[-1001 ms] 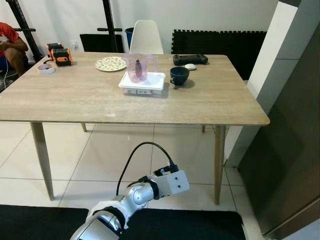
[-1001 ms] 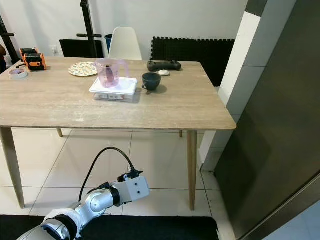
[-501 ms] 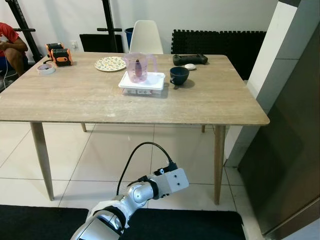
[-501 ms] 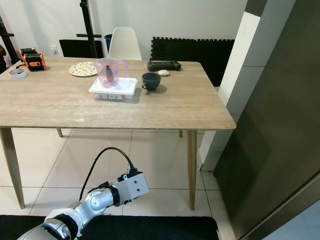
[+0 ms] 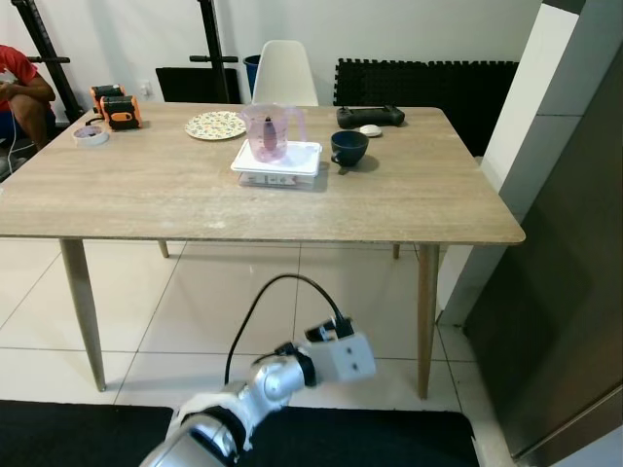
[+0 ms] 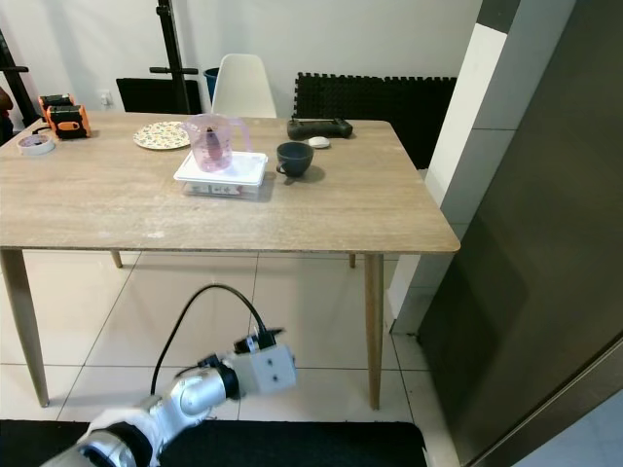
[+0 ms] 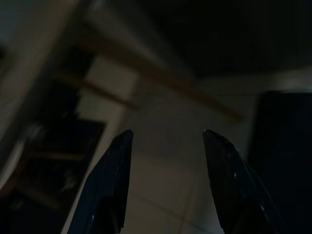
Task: Restocking fridge
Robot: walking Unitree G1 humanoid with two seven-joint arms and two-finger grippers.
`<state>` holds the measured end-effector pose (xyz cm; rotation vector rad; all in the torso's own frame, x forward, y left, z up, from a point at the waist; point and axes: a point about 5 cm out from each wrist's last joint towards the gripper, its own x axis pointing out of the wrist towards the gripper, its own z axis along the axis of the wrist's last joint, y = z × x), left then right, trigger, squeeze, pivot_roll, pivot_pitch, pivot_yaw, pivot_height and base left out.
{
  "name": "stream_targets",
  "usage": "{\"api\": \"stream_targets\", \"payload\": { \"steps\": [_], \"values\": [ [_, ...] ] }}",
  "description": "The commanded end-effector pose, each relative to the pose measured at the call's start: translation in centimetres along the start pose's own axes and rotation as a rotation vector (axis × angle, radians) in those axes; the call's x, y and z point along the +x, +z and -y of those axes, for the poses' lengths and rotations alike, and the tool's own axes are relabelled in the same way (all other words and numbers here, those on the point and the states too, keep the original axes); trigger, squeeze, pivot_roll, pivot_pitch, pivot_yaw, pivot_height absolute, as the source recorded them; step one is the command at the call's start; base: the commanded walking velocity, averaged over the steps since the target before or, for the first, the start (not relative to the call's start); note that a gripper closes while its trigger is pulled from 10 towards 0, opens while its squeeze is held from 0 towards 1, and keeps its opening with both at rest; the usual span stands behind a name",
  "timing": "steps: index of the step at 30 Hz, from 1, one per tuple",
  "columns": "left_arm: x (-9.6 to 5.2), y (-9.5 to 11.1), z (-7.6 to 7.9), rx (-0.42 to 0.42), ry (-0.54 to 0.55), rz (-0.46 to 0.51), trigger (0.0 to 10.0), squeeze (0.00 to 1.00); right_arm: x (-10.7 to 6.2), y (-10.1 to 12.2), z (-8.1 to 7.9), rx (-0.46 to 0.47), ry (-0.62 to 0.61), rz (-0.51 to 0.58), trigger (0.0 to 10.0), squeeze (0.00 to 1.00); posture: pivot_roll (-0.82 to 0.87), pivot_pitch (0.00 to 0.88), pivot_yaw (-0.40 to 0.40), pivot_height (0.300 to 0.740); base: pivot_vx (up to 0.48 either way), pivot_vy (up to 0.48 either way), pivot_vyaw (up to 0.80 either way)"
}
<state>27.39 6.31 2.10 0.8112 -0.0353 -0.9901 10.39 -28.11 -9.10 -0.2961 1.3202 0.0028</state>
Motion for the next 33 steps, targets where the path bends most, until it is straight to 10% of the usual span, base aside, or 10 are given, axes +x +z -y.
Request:
{"api": "stream_targets", "payload": {
  "steps": [1,17,33],
  "values": [
    [0.1,0.3,1.0,0.05,-0.078,0.011,10.0,0.0,-0.1,0.0,0.4,0.008,-0.019,0.005,10.0,0.0,-0.07,0.008,-0.018,0.74,0.0,0.0,0.0],
    [0.1,0.3,1.1,-0.065,-0.192,0.021,10.0,0.0,-0.1,0.1,0.6,0.004,-0.023,0.01,10.0,0.0,-0.08,0.006,-0.028,0.74,0.0,0.0,0.0],
    [0.7,-0.8,-2.7,-0.19,-0.079,-0.121,10.0,0.0,-0.1,0.5,0.9,-0.006,-0.03,0.019,10.0,0.0,-0.09,0.0,-0.032,0.74,0.0,0.0,0.0]
  ]
}}
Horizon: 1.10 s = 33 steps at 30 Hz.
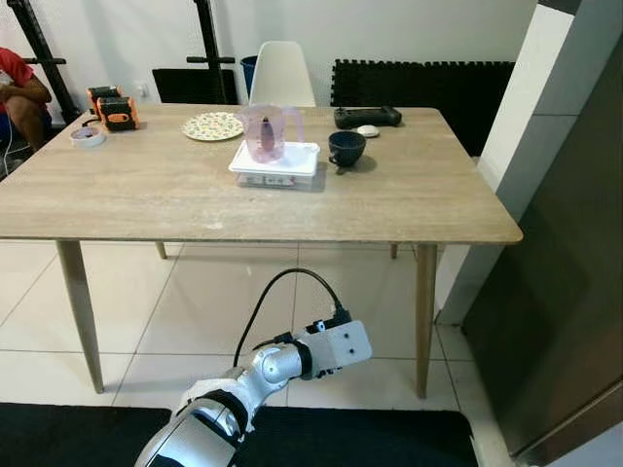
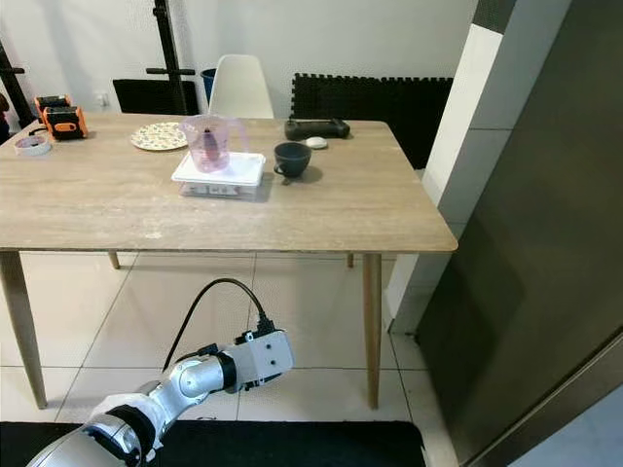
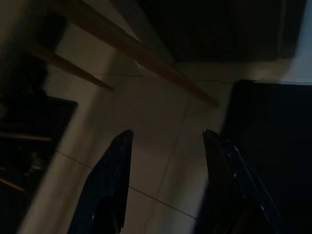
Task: Restocking fridge
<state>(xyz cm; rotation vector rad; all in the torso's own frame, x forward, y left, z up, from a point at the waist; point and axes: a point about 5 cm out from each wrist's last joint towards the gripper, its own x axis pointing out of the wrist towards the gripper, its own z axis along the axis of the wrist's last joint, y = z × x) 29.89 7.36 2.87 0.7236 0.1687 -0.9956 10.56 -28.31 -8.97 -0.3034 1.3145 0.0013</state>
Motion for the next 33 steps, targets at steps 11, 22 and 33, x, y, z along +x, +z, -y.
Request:
{"api": "stream_targets", "payload": {
  "steps": [11,22,33],
  "values": [
    [0.18,0.4,-0.48,-0.037,-0.018,0.012,10.0,0.0,-0.1,0.59,0.68,-0.003,-0.025,0.017,10.0,0.0,-0.08,0.0,-0.038,0.74,0.0,0.0,0.0],
    [0.25,0.58,-0.32,-0.104,-0.068,0.032,10.0,0.0,-0.17,0.4,1.03,-0.003,-0.034,0.014,10.0,0.0,-0.09,0.0,-0.043,0.74,0.0,0.0,0.0],
    [0.04,0.22,0.13,-0.02,-0.024,0.024,10.0,0.0,-0.16,0.08,0.95,0.006,-0.037,0.009,10.0,0.0,-0.08,0.0,-0.033,0.74,0.0,0.0,0.0]
  ]
}}
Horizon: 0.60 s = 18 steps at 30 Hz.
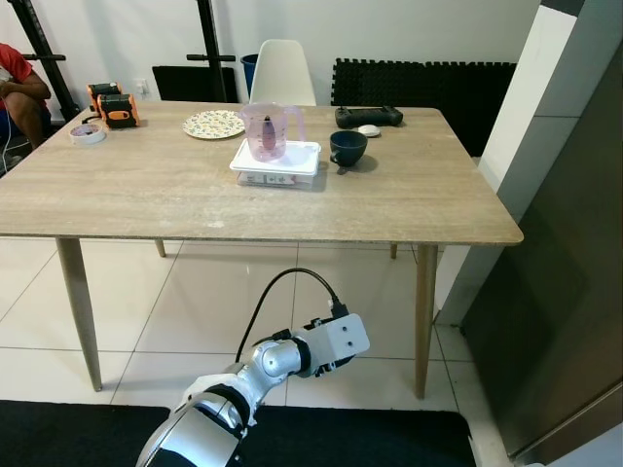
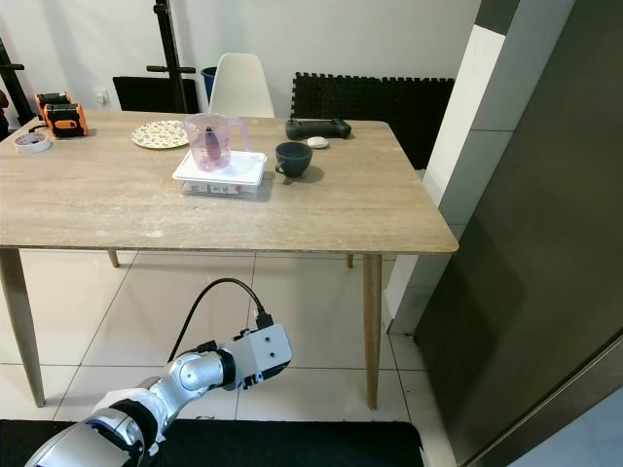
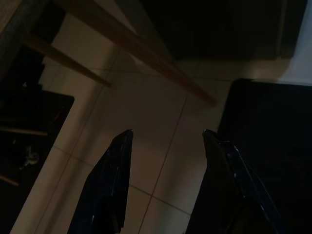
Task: Restocking fridge
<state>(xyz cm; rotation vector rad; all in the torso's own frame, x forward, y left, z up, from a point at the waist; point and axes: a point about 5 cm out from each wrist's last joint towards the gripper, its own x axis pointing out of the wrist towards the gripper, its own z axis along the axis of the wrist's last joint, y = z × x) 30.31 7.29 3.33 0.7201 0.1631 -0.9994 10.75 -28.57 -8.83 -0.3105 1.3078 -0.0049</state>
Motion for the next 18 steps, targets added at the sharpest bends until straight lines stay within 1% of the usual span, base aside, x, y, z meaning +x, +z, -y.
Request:
{"api": "stream_targets", "payload": {
  "steps": [1,2,6,7,8,10,11,13,14,15,16,18],
  "values": [
    [-0.1,-0.1,0.8,-0.026,-0.03,0.024,10.0,0.0,-0.1,-0.1,0.6,0.008,-0.027,0.004,10.0,0.0,-0.08,0.0,-0.033,0.74,0.0,0.0,0.0],
    [-0.1,-0.1,0.8,-0.026,-0.03,0.024,10.0,0.0,-0.1,-0.1,0.6,0.008,-0.027,0.004,10.0,0.0,-0.08,0.0,-0.033,0.74,0.0,0.0,0.0],
    [-0.3,-0.2,1.9,-0.022,-0.052,0.06,10.0,0.0,-0.1,-0.2,0.4,0.01,-0.024,0.002,10.0,0.0,-0.07,0.0,-0.031,0.74,0.0,0.0,0.0],
    [-0.4,-0.3,2.1,-0.012,-0.045,0.064,10.0,0.0,-0.1,-0.2,0.4,0.01,-0.024,0.001,10.0,0.0,-0.07,0.0,-0.031,0.74,0.0,0.0,0.0],
    [-0.5,-0.1,2.6,0.033,-0.042,0.093,10.0,0.0,-0.1,-0.2,0.3,0.01,-0.023,0.001,10.0,0.0,-0.07,0.001,-0.032,0.74,0.0,0.0,0.0],
    [-0.5,-0.1,2.6,0.033,-0.042,0.093,10.0,0.0,-0.1,-0.2,0.3,0.01,-0.023,0.001,10.0,0.0,-0.07,0.001,-0.032,0.74,0.0,0.0,0.0],
    [-0.7,-0.3,3.5,0.029,-0.071,0.102,10.0,0.0,-0.1,-0.3,0.3,0.01,-0.023,0.001,10.0,0.0,-0.07,0.003,-0.03,0.74,0.0,0.0,0.0],
    [-0.8,-0.3,4.0,0.029,-0.093,0.112,10.0,0.0,-0.1,-0.3,0.3,0.01,-0.023,0.0,10.0,0.0,-0.06,0.004,-0.032,0.74,0.0,0.0,0.0],
    [-0.8,-0.3,4.0,0.029,-0.093,0.112,10.0,0.0,-0.1,-0.3,0.3,0.01,-0.023,0.0,10.0,0.0,-0.06,0.004,-0.032,0.74,0.0,0.0,0.0],
    [-0.9,-0.2,4.4,0.018,-0.121,0.124,10.0,0.0,-0.1,-0.4,0.3,0.009,-0.023,-0.001,10.0,0.0,-0.07,0.007,-0.033,0.74,0.0,0.0,0.0],
    [-1.1,0.2,5.5,-0.014,-0.215,0.151,10.0,0.0,-0.1,-0.4,0.4,0.009,-0.024,-0.001,10.0,0.0,-0.07,0.007,-0.033,0.74,0.0,0.0,0.0],
    [-1.3,0.7,5.5,0.007,-0.259,0.178,10.0,0.0,-0.1,-0.5,0.5,0.008,-0.026,-0.003,10.0,0.0,-0.06,0.007,-0.03,0.74,0.0,0.0,0.0]
  ]
}}
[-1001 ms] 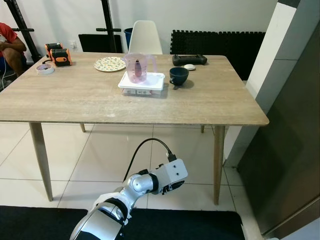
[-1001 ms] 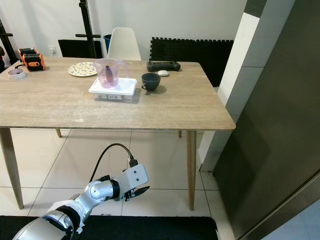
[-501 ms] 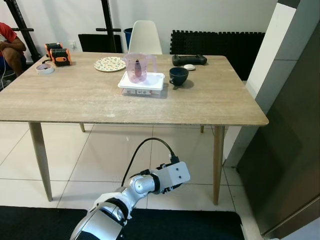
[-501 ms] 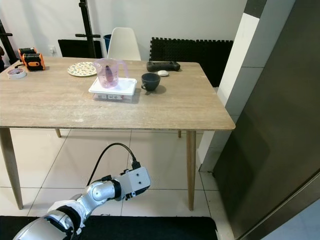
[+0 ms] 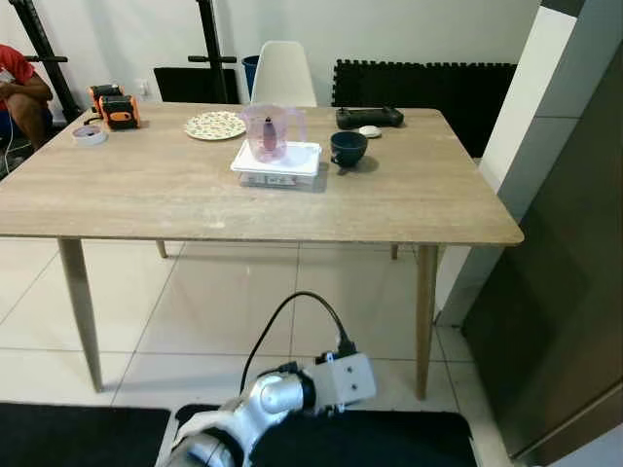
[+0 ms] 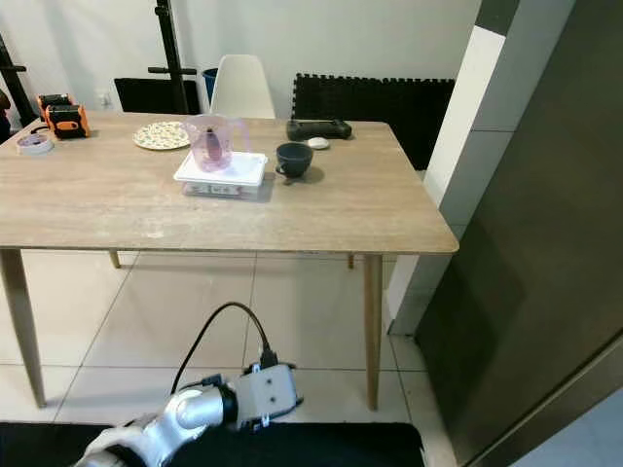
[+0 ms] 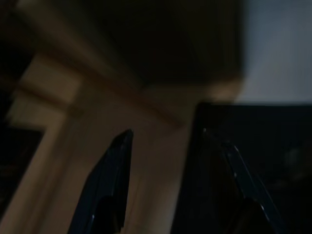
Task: Restocking fridge
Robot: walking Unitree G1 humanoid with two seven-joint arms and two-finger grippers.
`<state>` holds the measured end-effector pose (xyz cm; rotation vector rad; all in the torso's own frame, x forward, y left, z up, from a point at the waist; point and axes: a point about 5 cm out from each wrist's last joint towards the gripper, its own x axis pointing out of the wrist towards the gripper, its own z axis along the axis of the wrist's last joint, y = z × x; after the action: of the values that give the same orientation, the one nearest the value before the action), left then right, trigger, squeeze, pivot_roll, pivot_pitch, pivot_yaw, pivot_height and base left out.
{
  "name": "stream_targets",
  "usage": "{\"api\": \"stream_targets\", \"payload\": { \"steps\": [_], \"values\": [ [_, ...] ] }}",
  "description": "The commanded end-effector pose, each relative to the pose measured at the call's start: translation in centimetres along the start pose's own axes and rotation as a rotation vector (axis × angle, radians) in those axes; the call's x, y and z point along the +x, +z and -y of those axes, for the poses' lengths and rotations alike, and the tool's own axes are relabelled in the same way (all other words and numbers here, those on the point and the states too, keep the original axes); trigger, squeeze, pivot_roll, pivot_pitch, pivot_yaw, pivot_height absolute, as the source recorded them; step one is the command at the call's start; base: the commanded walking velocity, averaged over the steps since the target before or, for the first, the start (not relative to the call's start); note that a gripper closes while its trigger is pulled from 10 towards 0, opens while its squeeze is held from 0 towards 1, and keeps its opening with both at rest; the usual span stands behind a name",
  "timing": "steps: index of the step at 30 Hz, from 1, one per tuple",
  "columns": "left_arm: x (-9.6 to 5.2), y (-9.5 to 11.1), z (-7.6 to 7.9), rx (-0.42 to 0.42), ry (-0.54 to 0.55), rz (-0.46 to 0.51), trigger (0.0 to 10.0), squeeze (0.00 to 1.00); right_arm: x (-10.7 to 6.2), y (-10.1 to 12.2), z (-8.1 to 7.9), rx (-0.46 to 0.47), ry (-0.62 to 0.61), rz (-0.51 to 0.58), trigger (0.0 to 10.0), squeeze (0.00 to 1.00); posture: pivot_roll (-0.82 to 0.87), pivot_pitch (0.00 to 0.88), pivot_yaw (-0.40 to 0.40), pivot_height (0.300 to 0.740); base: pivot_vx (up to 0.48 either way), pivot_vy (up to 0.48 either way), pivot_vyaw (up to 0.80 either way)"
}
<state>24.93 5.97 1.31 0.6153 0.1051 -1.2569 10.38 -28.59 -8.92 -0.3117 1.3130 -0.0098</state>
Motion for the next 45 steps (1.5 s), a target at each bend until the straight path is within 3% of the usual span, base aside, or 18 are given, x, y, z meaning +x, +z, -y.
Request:
{"api": "stream_targets", "payload": {
  "steps": [1,5,8,14,15,18,25,45],
  "values": [
    [-0.2,0.5,-0.2,0.016,-0.045,0.012,10.0,0.0,-0.1,-0.1,0.5,0.007,-0.023,0.003,10.0,0.0,-0.06,0.007,-0.03,0.74,0.0,0.0,0.0],
    [0.0,1.4,-1.7,0.06,0.033,0.047,10.0,0.0,-0.1,-0.2,0.8,0.008,-0.032,-0.001,10.0,0.0,-0.06,0.009,-0.024,0.74,0.0,0.0,0.0],
    [0.3,1.2,-2.6,0.169,0.094,-0.003,10.0,0.0,-0.1,0.0,0.8,0.011,-0.029,0.006,10.0,0.0,-0.08,0.007,-0.038,0.74,0.0,0.0,0.0],
    [0.7,0.6,-4.5,0.188,0.218,-0.126,10.0,0.0,-0.2,0.2,0.9,-0.006,-0.031,0.008,10.0,0.0,-0.08,0.004,-0.049,0.74,0.0,0.0,0.0],
    [0.7,0.6,-4.5,0.188,0.218,-0.126,10.0,0.0,-0.2,0.2,0.9,-0.006,-0.031,0.008,10.0,0.0,-0.08,0.004,-0.049,0.74,0.0,0.0,0.0],
    [0.7,0.4,-4.4,0.066,0.171,-0.124,10.0,0.0,-0.2,0.2,1.1,-0.007,-0.034,0.009,10.0,0.0,-0.09,0.006,-0.047,0.74,0.0,0.0,0.0],
    [0.9,0.4,-4.3,0.099,0.181,-0.136,10.0,0.0,-0.2,0.3,1.4,-0.008,-0.042,0.01,10.0,0.0,-0.09,0.003,-0.049,0.74,0.0,0.0,0.0],
    [0.8,0.4,-4.4,0.072,0.184,-0.126,10.0,0.0,-0.2,0.6,1.2,-0.007,-0.038,0.017,10.0,0.0,-0.09,0.002,-0.041,0.74,0.0,0.0,0.0]
  ]
}}
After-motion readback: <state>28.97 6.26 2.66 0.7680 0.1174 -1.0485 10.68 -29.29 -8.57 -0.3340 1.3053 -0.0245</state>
